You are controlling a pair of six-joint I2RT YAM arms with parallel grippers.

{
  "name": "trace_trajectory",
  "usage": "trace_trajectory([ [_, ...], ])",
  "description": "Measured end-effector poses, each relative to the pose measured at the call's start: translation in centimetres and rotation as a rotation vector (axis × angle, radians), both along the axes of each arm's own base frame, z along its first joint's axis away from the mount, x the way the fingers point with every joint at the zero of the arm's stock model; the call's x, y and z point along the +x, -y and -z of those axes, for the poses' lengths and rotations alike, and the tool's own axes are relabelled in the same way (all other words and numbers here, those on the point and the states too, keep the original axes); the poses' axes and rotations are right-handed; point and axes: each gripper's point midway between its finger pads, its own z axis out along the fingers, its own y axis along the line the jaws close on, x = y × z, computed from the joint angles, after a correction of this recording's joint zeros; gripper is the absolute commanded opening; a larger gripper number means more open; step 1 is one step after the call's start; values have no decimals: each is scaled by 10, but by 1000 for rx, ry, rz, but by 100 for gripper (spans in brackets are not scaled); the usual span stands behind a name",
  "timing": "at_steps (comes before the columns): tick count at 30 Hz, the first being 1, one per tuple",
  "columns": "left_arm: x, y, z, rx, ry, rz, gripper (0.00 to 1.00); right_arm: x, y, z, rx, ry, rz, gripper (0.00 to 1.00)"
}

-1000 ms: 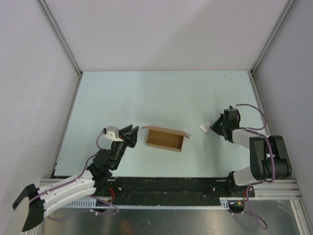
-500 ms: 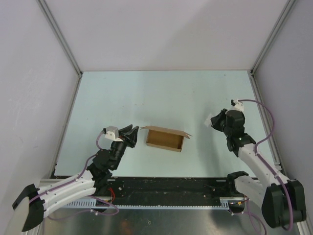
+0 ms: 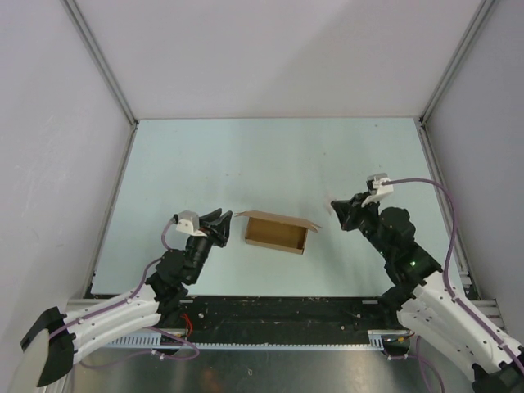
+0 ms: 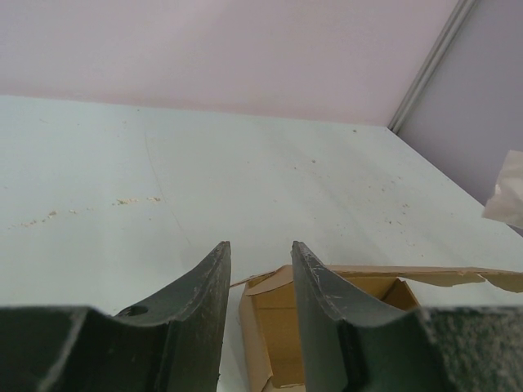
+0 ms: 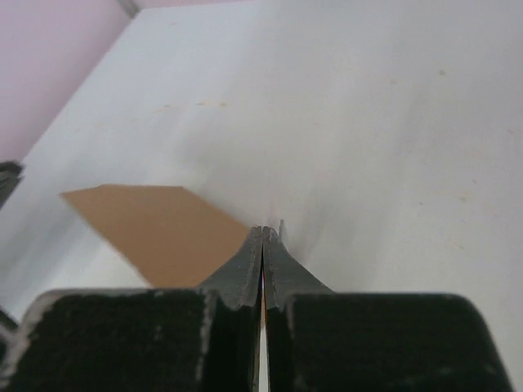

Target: Fold the paper box

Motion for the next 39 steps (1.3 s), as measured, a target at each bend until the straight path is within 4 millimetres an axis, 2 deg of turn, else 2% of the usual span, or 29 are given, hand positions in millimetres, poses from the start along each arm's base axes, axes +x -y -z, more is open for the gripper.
trace_trajectory([
  [6, 0, 0, 0, 1, 0, 0, 41, -35, -40, -21, -13, 107, -222, 0],
  [13, 0, -1, 0, -2, 1, -6, 41, -78, -85, -28, -62, 203, -459, 0],
  [17, 0, -2, -2, -7, 4, -8, 41, -98, -105, -23, -111, 238, -563, 0],
  [21, 0, -2, -3, -10, 6, -9, 41, -111, -122, -8, -189, 248, -643, 0],
  [25, 0, -3, -3, -10, 6, -11, 41, -113, -137, 15, -306, 243, -681, 0],
  [31, 1, -4, -2, -10, 4, -19, 41, -105, -153, 53, -495, 258, -678, 0],
  [39, 1, -6, -5, -20, 9, -25, 41, -89, -167, 68, -657, 371, -658, 0],
])
